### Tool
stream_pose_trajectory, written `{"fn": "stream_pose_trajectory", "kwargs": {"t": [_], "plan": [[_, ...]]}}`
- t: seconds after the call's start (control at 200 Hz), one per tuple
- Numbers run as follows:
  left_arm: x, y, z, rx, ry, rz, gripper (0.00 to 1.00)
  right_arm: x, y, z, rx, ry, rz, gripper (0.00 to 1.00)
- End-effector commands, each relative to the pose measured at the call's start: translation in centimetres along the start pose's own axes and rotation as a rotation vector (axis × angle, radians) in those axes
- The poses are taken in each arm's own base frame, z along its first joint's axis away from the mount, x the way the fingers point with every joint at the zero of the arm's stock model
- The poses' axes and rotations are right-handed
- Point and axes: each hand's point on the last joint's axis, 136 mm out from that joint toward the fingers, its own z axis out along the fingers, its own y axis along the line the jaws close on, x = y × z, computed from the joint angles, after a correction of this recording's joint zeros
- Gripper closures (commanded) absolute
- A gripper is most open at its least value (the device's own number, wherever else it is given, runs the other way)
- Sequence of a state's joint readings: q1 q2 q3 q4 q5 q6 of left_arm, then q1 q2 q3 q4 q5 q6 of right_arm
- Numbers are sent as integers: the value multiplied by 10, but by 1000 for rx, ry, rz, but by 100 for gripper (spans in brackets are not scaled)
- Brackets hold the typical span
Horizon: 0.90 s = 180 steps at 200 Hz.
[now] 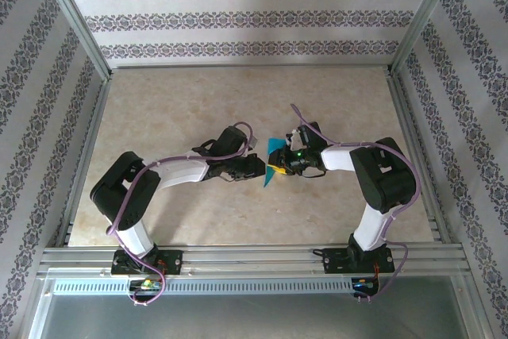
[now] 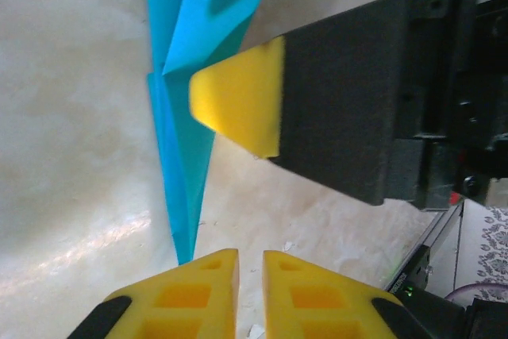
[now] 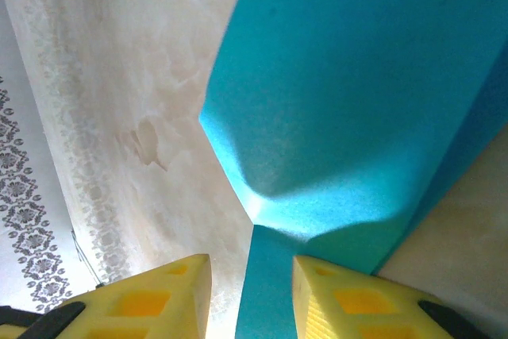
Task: Fold a paper plane with a square sheet of paper (pick it up from the middle)
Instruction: Fold the wing for the fifth time at the center of the table.
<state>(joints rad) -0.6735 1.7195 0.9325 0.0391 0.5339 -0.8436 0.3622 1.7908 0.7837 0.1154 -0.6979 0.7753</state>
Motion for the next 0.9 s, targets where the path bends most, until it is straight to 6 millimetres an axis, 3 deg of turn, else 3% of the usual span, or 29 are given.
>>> {"fn": "stream_pose_trajectory", "kwargs": {"t": [0.0,0.21,0.894], "plan": [[-3,-7,8,24,-8,-4,87,3,-29,7,97,4,41,65],[6,-5,27,58,30,-33,90,4,-29,8,95,9,45,65],[26,14,51,52,75,-84,91,5,-31,9,98,11,52,65]]}}
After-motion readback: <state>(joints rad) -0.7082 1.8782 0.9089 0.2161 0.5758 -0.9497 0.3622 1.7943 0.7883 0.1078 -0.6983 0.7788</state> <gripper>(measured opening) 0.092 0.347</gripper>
